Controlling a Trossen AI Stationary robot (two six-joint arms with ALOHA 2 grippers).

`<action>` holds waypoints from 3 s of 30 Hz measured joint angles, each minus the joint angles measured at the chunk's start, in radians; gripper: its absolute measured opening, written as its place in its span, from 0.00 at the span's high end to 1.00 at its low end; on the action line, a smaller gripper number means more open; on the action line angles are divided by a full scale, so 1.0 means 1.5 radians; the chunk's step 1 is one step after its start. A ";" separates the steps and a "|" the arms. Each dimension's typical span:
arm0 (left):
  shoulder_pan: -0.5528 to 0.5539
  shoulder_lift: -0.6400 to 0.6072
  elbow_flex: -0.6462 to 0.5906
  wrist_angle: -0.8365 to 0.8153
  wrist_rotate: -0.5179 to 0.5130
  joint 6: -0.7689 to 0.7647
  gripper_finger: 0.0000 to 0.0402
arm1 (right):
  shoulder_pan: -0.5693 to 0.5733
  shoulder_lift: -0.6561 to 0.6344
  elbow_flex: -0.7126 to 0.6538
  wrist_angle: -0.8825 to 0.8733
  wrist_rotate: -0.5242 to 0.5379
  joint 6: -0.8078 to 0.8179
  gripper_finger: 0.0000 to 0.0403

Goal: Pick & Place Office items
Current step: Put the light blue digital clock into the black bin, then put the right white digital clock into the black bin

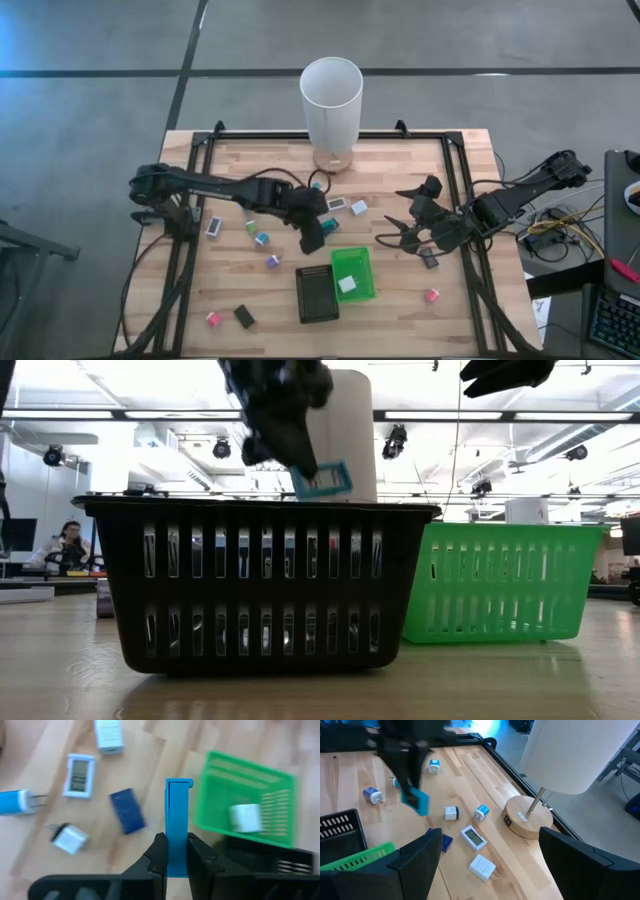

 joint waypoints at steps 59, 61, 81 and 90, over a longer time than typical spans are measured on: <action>-0.213 0.106 -0.001 0.035 0.026 -0.233 0.89 | 0.000 0.000 -0.002 0.007 0.000 0.005 0.19; -0.213 0.106 -0.001 0.036 0.026 -0.233 0.89 | 0.000 0.000 -0.002 0.007 0.000 0.005 0.19; -0.210 0.106 -0.001 0.026 0.029 -0.232 0.73 | 0.000 0.000 -0.002 0.007 0.000 0.005 0.19; -0.179 0.096 -0.001 -0.165 0.028 -0.215 0.75 | 0.000 0.000 -0.002 0.007 0.000 0.005 0.19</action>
